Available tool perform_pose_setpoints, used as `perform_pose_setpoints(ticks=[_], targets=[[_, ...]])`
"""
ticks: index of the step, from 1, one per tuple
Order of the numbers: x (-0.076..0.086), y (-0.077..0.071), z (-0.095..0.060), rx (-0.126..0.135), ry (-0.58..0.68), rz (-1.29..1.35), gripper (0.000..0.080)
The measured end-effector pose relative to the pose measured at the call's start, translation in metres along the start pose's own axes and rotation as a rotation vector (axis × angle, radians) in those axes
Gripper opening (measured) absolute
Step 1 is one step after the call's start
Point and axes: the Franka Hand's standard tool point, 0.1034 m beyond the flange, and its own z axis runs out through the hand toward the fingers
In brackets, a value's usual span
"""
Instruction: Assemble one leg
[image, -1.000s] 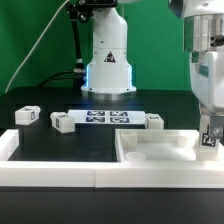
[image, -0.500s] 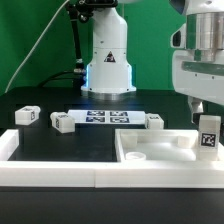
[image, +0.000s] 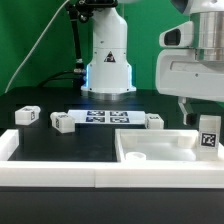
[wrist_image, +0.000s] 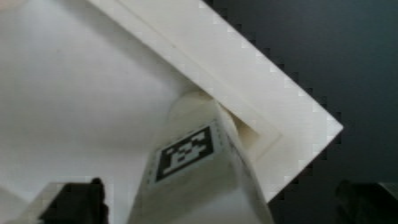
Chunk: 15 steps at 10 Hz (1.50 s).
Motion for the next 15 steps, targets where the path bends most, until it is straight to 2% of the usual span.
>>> perform_pose_setpoints(ticks=[3, 6, 7, 8, 9, 14, 15], targets=[[0.0055, 0.0044, 0.0001, -0.01, 0.007, -0.285, 0.0649], [0.0062, 0.0051, 0.0001, -0.016, 0.01, -0.313, 0.0634], [0.0063, 0.0051, 0.0001, -0.016, 0.01, -0.302, 0.0463], [0.0063, 0.0051, 0.0001, -0.016, 0.011, -0.279, 0.0463], [0.0063, 0.0053, 0.0002, -0.016, 0.011, -0.262, 0.029], [0.0051, 0.0059, 0.001, -0.011, 0.015, 0.232, 0.0291], [0.0053, 0.0057, 0.0011, 0.005, 0.021, 0.362, 0.0291]])
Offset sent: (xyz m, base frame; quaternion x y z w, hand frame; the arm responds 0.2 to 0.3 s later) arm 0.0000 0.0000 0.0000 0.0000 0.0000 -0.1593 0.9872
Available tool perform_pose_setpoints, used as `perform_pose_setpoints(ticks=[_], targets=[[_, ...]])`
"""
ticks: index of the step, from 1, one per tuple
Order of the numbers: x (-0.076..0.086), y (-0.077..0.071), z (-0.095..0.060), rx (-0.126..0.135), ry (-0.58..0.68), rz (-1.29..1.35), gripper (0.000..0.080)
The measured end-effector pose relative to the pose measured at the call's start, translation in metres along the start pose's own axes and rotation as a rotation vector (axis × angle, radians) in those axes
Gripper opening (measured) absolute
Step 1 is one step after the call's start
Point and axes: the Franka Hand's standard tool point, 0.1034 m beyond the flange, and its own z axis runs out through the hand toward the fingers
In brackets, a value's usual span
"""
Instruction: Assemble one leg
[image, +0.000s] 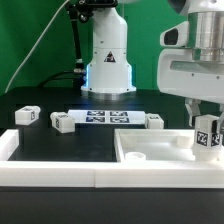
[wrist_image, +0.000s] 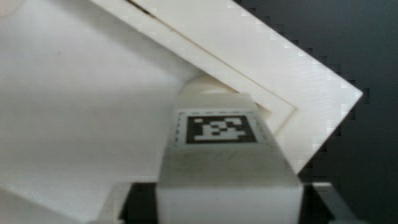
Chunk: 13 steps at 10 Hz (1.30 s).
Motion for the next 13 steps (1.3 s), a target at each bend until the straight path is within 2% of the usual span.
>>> perform_pose_setpoints(ticks=[2, 8, 13], targets=[[0.001, 0.0019, 0.0001, 0.026, -0.005, 0.243, 0.0291], [-0.0007, 0.0023, 0.0002, 0.042, -0.033, 0.894, 0.0294], [0.0024, 0.0042, 0.0003, 0.043, -0.043, 0.904, 0.0309]])
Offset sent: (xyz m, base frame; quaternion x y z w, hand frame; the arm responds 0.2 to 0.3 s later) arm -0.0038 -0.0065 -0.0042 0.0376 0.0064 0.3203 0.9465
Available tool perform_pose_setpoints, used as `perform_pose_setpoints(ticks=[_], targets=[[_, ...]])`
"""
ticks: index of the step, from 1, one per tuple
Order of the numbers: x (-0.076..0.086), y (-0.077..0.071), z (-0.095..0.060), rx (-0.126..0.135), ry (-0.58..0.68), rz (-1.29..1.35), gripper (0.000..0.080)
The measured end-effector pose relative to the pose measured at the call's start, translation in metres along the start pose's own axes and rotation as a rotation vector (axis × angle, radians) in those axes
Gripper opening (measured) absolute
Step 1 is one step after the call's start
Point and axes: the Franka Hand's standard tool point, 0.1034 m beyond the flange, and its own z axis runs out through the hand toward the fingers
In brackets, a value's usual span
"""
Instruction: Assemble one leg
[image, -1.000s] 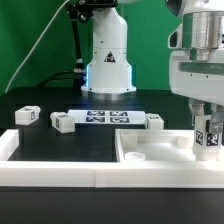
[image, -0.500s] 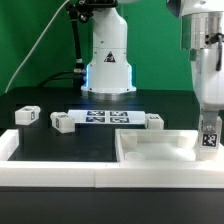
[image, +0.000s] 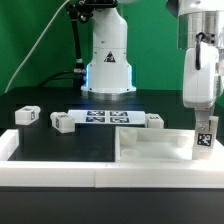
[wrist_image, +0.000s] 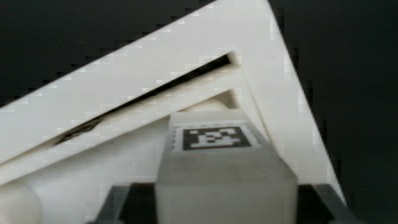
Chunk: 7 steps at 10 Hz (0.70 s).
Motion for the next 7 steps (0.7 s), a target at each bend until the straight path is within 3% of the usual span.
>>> perform_pose_setpoints(ticks=[1, 2, 3, 4, 7], targets=[[-0.0007, 0.0007, 0.0003, -0.001, -0.002, -0.02, 0.0309], [-0.0008, 0.0007, 0.0003, -0.001, -0.002, -0.026, 0.0495], [-0.0008, 0.0007, 0.0003, -0.001, -0.002, -0.027, 0.0495], [-0.0008, 0.0007, 0.0003, -0.001, -0.002, -0.029, 0.0615], [-0.0008, 0.0007, 0.0003, -0.001, -0.002, -0.029, 0.0648]])
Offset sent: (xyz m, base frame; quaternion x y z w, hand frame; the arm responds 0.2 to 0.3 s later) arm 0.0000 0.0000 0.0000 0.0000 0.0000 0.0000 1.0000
